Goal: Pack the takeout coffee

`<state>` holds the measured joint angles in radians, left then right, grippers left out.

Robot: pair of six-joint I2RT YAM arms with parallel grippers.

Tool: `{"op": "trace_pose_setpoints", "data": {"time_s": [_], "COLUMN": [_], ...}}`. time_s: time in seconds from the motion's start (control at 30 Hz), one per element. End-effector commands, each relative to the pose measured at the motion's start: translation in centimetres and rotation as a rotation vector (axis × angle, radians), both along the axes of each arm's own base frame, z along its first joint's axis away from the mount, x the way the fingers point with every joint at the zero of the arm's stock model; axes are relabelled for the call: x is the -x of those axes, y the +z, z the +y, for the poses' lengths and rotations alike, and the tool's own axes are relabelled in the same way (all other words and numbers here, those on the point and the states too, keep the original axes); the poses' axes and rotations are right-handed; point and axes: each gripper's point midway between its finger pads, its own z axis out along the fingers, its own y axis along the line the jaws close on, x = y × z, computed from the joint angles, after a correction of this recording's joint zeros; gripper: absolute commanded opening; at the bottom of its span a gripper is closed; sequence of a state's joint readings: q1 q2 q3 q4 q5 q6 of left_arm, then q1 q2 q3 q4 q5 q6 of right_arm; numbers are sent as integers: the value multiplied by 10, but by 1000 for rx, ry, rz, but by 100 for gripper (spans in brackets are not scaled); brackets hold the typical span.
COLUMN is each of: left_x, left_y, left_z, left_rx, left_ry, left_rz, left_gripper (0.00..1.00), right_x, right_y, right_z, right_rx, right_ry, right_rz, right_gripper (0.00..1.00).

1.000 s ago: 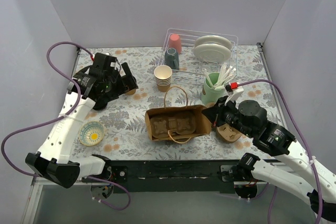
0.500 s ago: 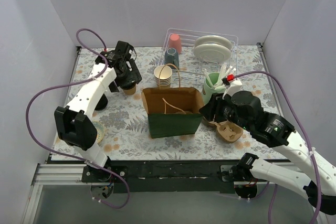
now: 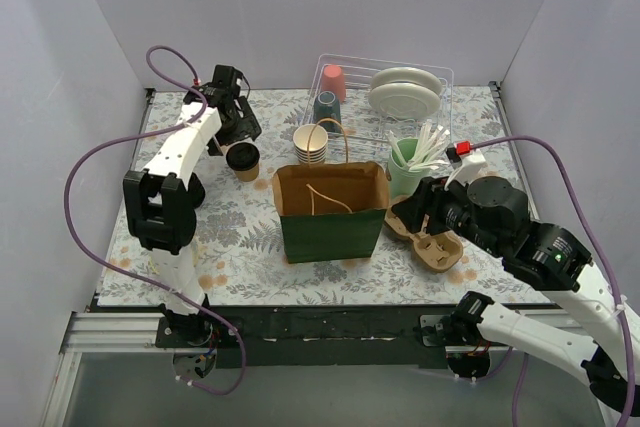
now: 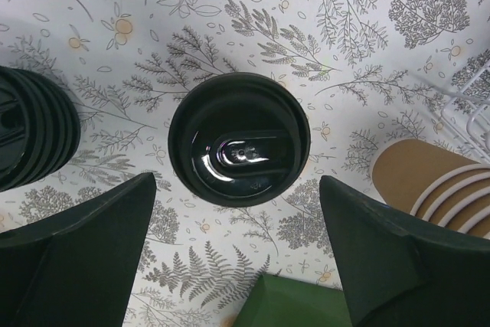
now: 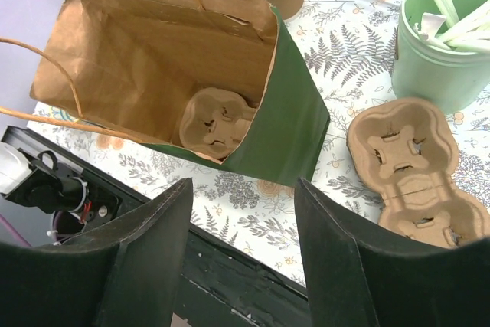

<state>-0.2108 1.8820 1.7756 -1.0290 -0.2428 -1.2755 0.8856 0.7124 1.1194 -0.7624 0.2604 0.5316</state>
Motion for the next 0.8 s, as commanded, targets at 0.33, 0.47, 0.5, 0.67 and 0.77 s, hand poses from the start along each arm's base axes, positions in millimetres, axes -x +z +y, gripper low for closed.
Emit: {"op": "trace_pose_setpoints", "data": {"time_s": [0.33,0.47,0.5,0.67,0.77], "left_x": [-17,-17,-17,-16,-15], "left_y": [-12,-20,-22,-28,-29], "left_z": [-5,-3,-1,1,1], "left_rx": [13,0,-8,-24,-29], "left_ry": [-66,-64,-59,-67,-79], "left_rz": [1,23,29,44,49], "left_gripper": [84,82,82,74,68], "right_x": [-9,-11,-11,-12,-14], "right_y": [20,20,20,18,17], "right_z": [2,2,2,2,1], "right_rx": [-4,7,8,19,24], "right_ry": [-11,-10,-9,-11,-18], "right_rz": [-54,-63,-65,-66,-66], "right_gripper": [63,63,63,63,63]}}
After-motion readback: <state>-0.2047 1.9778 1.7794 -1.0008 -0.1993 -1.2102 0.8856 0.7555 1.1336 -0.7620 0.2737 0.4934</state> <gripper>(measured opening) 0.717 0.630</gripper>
